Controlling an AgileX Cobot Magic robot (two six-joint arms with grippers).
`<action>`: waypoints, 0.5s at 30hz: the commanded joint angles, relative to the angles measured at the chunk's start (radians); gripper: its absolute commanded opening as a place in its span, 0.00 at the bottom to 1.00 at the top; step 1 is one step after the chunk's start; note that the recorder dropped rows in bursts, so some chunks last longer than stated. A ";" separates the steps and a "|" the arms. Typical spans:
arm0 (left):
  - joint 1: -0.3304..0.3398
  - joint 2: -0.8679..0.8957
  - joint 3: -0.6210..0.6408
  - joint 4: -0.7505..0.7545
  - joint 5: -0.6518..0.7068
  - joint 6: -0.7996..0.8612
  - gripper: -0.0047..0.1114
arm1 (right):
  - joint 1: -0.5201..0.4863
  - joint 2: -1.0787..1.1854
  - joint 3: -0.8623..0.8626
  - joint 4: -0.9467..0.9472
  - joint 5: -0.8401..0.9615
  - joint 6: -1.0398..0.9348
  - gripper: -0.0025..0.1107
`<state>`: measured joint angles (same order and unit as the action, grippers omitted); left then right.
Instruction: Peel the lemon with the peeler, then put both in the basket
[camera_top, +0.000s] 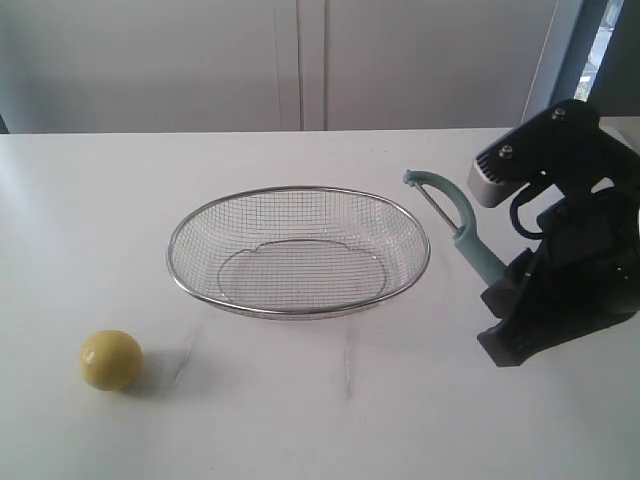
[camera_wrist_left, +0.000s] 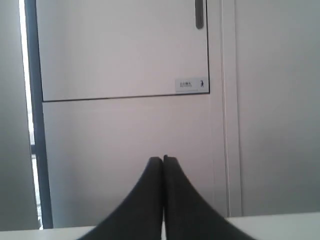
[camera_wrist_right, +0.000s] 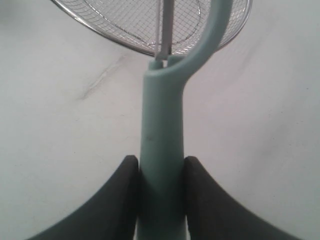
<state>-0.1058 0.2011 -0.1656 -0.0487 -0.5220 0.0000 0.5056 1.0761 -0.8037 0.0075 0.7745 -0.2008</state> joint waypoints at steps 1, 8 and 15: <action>-0.007 0.002 -0.076 0.001 0.200 0.063 0.04 | -0.005 -0.008 0.003 0.002 -0.014 0.004 0.02; -0.007 0.032 -0.145 0.001 0.356 0.114 0.04 | -0.005 -0.008 0.003 0.002 -0.014 0.004 0.02; -0.007 0.135 -0.214 0.001 0.452 0.114 0.04 | -0.005 -0.008 0.003 0.002 -0.014 0.004 0.02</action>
<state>-0.1058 0.2942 -0.3450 -0.0487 -0.1112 0.1107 0.5056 1.0761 -0.8037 0.0075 0.7745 -0.2008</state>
